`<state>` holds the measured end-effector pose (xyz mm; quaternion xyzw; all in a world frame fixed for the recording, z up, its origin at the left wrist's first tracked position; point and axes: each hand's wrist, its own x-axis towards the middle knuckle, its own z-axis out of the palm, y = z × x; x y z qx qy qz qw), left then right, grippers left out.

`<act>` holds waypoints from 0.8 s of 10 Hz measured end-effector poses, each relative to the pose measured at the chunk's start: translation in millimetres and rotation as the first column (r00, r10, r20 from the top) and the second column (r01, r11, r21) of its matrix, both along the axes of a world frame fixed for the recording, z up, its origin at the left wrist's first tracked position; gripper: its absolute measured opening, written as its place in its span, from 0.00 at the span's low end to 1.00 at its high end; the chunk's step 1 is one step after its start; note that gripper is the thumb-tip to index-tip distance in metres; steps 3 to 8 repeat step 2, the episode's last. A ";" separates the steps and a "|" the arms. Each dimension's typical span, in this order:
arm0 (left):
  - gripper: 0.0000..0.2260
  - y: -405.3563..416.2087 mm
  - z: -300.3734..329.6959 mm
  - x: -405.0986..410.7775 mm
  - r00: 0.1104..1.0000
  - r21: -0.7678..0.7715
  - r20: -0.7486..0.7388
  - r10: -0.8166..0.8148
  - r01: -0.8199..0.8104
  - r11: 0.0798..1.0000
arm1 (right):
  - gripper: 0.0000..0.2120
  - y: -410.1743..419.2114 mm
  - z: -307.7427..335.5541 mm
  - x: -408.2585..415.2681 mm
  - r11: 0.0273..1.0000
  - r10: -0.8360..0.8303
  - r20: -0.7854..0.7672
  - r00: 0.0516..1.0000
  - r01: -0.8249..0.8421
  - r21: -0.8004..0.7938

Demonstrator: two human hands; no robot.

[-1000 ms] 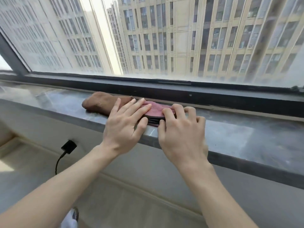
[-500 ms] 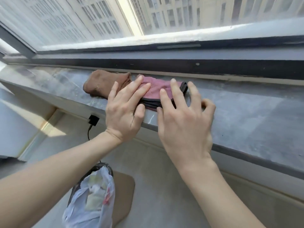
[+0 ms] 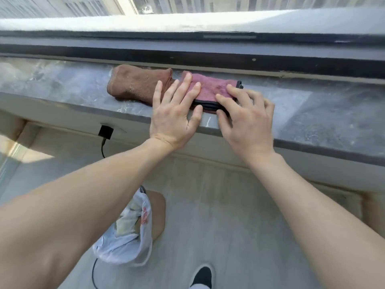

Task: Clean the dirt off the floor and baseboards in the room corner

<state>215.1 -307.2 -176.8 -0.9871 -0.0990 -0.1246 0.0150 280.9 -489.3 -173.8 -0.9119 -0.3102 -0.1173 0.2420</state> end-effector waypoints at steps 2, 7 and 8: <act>0.29 -5.2 101.9 0.8 0.913 -0.234 -0.407 -0.027 -0.076 0.969 | 0.19 -13.7 110.3 -4.8 0.972 -0.030 -0.558 0.829 -0.107 -0.211; 0.29 -5.2 101.9 0.8 0.913 -0.234 -0.407 -0.027 -0.076 0.969 | 0.19 -13.7 110.3 -4.8 0.972 -0.030 -0.558 0.829 -0.107 -0.211; 0.29 -5.2 101.9 0.8 0.913 -0.234 -0.407 -0.027 -0.076 0.969 | 0.19 -13.7 110.3 -4.8 0.972 -0.030 -0.558 0.829 -0.107 -0.211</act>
